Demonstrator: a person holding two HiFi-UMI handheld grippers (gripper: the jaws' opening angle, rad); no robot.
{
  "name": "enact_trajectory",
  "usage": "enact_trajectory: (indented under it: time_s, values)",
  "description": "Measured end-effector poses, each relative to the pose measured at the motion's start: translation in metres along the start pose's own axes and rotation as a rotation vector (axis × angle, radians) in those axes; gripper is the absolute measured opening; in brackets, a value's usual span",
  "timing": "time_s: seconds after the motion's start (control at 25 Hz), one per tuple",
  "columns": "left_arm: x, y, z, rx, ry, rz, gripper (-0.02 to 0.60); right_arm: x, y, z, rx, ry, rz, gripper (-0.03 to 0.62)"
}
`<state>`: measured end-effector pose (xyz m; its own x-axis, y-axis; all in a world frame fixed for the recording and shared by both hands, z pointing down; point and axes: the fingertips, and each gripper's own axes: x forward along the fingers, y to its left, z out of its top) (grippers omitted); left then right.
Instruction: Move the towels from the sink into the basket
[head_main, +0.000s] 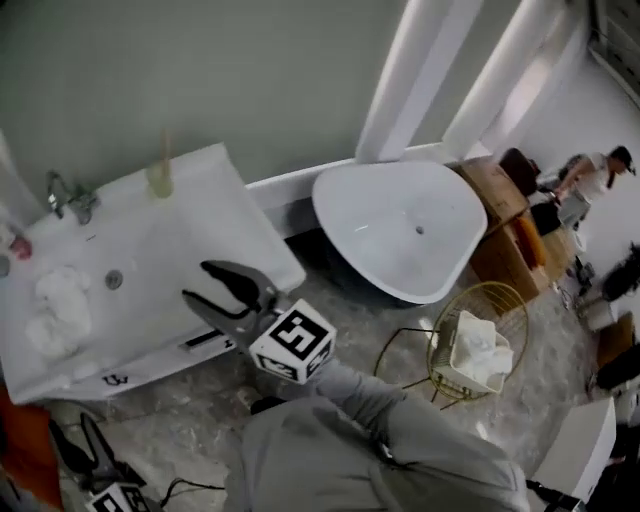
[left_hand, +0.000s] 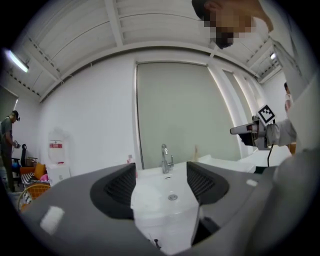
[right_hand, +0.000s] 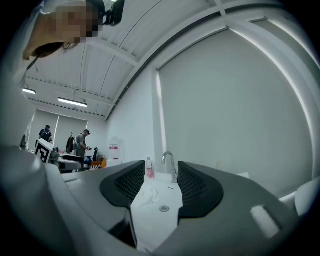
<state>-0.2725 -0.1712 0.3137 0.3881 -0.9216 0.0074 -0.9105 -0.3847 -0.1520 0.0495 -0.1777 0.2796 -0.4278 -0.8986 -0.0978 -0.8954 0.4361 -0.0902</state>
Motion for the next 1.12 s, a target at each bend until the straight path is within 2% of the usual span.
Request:
enact_trajectory:
  time_s: [0.12,0.36,0.48,0.64,0.76,0.84,1.04,1.12]
  values:
    - [0.032,0.040,-0.004,0.012,-0.005,-0.013,0.350,0.039,-0.007,0.007,-0.044,0.004,-0.057,0.187]
    - [0.035,0.146,-0.019,0.040,0.015,0.026,0.350,0.142,0.058,-0.016,-0.038,0.040,-0.023,0.187]
    - [0.047,0.188,-0.030,0.069,0.024,-0.040,0.348,0.187,0.088,-0.025,-0.047,0.037,-0.057,0.187]
    - [0.071,0.226,-0.054,0.086,0.109,-0.168,0.348,0.237,0.120,-0.041,-0.057,0.059,-0.112,0.187]
    - [0.093,0.246,-0.065,0.110,0.092,-0.243,0.350,0.271,0.136,-0.054,-0.034,0.093,-0.126,0.187]
    - [0.112,0.253,-0.073,0.126,0.092,-0.285,0.350,0.293,0.139,-0.069,-0.016,0.120,-0.130,0.187]
    - [0.167,0.250,-0.112,0.177,0.156,-0.394,0.350,0.354,0.130,-0.120,0.008,0.239,-0.136,0.187]
    - [0.189,0.245,-0.134,0.202,0.208,-0.420,0.350,0.379,0.122,-0.145,0.024,0.308,-0.128,0.189]
